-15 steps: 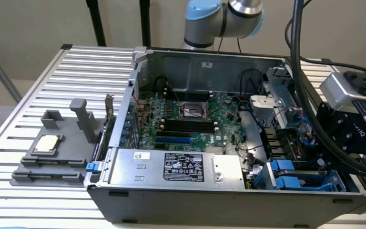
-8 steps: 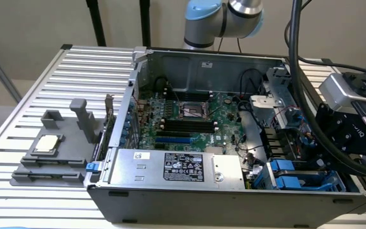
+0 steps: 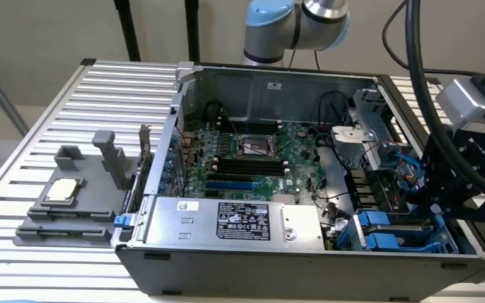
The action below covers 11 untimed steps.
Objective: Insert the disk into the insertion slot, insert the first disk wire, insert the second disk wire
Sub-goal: 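Insert the first disk wire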
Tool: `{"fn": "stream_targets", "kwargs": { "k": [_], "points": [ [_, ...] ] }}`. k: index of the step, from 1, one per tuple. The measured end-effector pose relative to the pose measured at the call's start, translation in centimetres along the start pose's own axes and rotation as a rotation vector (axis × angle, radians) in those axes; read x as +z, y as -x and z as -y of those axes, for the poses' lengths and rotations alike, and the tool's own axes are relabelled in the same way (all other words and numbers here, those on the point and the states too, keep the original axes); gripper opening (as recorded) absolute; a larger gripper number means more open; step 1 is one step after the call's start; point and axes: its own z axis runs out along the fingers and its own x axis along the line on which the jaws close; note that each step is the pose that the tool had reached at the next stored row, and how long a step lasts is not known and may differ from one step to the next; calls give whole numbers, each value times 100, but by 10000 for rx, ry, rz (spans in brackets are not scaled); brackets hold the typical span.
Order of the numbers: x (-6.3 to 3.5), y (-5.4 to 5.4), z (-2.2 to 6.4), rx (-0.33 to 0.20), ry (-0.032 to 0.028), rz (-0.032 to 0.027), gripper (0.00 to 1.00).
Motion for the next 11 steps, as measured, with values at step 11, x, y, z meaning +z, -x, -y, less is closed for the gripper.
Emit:
{"fn": "stream_targets", "kwargs": {
  "k": [11],
  "points": [
    [-413, 18, -85, -1, 0, 2, 25]
  ]
}}
